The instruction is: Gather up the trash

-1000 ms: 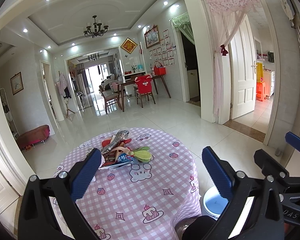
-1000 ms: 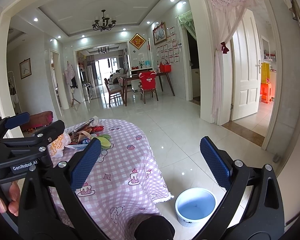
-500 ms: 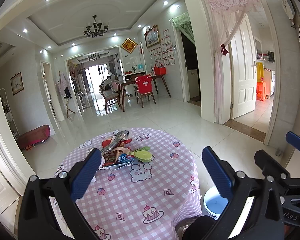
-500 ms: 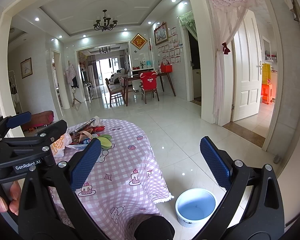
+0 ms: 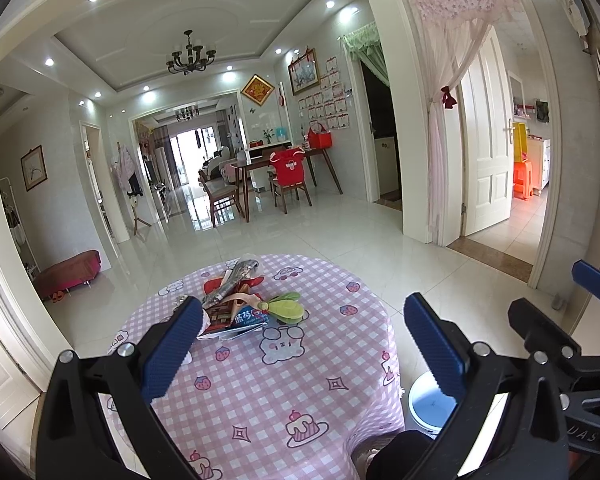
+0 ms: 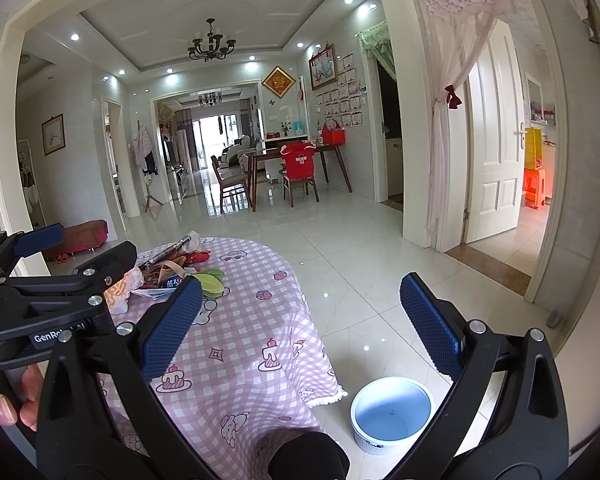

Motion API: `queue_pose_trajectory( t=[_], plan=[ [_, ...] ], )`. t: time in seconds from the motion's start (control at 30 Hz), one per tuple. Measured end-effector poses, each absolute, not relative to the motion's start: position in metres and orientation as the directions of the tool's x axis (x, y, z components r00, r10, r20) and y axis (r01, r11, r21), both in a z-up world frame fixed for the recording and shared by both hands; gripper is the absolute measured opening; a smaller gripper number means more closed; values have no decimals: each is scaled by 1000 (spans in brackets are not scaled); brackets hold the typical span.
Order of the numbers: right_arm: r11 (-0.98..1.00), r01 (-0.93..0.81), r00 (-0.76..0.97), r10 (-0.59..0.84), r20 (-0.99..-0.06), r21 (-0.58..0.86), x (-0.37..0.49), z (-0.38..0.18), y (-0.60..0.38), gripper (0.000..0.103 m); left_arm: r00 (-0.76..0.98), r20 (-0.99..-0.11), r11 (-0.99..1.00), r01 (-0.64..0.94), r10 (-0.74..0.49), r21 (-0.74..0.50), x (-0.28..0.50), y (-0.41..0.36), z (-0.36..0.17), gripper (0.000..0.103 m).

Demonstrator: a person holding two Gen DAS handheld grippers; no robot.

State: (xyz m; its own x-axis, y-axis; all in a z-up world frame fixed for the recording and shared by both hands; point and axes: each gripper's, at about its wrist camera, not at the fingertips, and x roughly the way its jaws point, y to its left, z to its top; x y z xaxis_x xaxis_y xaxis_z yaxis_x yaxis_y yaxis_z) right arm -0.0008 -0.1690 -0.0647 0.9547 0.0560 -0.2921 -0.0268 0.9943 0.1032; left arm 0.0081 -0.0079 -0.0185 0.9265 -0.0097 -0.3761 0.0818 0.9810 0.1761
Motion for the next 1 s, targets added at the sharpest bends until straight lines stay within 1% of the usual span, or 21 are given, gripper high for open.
queue_pose_trajectory(
  t=[1.0],
  plan=[
    [994, -28, 953, 59, -297, 108, -1, -64, -169, 97, 920, -391, 980, 88, -10, 181, 13, -6, -26, 99]
  ],
)
